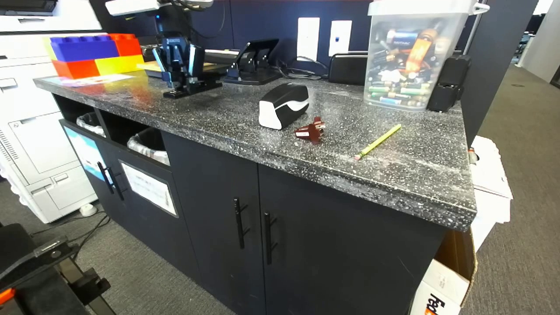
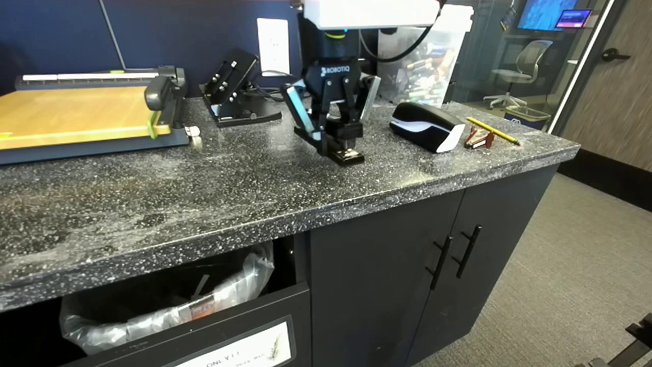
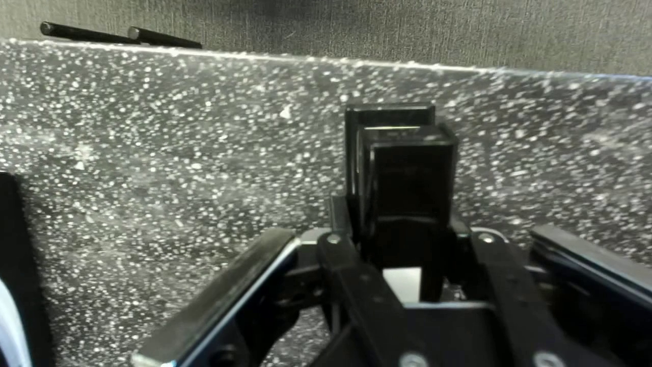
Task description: Move the black stapler to the left
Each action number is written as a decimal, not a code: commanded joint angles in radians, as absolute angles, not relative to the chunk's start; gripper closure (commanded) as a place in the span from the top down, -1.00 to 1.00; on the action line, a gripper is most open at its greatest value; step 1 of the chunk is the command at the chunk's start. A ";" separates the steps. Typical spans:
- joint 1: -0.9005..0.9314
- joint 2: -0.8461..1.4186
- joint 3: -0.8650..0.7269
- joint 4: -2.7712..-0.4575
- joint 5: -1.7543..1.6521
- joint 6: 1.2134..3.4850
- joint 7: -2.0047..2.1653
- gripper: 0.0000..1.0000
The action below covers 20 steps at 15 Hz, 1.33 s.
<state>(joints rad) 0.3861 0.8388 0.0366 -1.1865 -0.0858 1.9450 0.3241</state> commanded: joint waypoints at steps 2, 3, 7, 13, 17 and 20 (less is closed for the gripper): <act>0.465 0.855 0.042 -1.155 -0.126 1.903 0.385 -0.66; 0.478 0.877 0.043 -1.131 -0.126 1.890 0.386 -0.66; 0.523 0.994 0.038 -0.981 -0.141 1.838 0.385 -0.66; 0.555 1.151 -0.004 -0.696 -0.144 1.746 0.375 -0.66; 0.536 1.219 -0.002 -0.592 -0.125 1.622 0.342 0.35; 0.528 1.159 0.010 -0.617 -0.120 1.519 0.300 0.75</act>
<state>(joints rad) 0.5362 1.1798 0.0019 -0.6536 -0.1261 1.6311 0.3472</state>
